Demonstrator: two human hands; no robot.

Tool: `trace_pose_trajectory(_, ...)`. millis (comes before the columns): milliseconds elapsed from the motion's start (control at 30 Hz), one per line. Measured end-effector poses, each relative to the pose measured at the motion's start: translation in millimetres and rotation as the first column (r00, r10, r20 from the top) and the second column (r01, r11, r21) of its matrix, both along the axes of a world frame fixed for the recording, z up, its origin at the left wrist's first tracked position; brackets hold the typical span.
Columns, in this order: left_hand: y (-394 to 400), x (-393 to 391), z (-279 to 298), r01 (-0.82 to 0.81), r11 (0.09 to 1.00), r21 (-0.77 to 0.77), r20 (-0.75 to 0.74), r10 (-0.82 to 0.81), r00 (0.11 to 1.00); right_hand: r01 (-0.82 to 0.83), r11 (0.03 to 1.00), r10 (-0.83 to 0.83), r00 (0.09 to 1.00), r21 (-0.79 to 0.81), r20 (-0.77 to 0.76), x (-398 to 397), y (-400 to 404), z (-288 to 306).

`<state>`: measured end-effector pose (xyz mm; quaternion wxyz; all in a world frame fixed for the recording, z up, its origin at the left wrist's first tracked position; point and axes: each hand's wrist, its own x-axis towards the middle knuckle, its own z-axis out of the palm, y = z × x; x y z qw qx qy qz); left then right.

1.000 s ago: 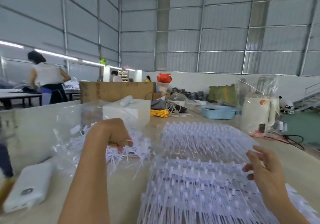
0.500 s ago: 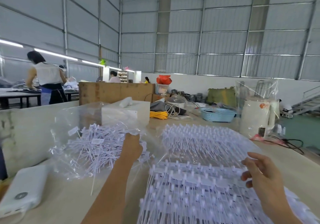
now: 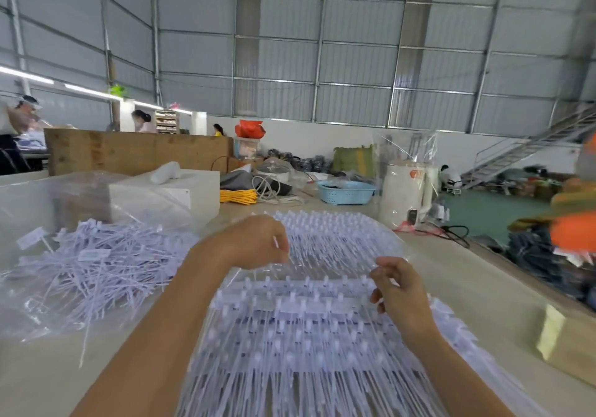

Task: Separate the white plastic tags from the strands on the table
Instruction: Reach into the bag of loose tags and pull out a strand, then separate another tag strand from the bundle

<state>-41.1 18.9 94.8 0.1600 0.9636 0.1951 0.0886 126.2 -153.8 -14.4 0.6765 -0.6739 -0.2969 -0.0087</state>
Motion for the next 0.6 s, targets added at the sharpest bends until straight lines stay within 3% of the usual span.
trace_pose_trajectory(133,-27,36,-45,0.216,0.976,-0.004,-0.134,-0.214,0.967,-0.014,0.998,0.013,1.000,-0.058,-0.010,-1,-1,1)
trace_pose_trajectory(300,-26,56,-76,0.215,0.972,0.097,-0.183,-0.195,0.964,-0.089,0.980,0.086,0.996,-0.175,-0.023,-5,-2,1)
trace_pose_trajectory(400,-22,54,-73,0.242,0.959,0.146,-0.114,-0.227,0.967,-0.169,0.954,0.171,0.985,-0.247,-0.013,-11,-1,3)
trace_pose_trajectory(500,-28,52,-63,0.237,0.950,0.203,0.057,-0.253,0.966,-0.278,0.926,0.283,0.959,-0.254,-0.017,-19,-5,10)
trace_pose_trajectory(600,-39,53,-55,0.231,0.917,0.327,0.207,-0.307,0.929,-0.389,0.911,0.381,0.921,-0.135,-0.082,-22,-7,18)
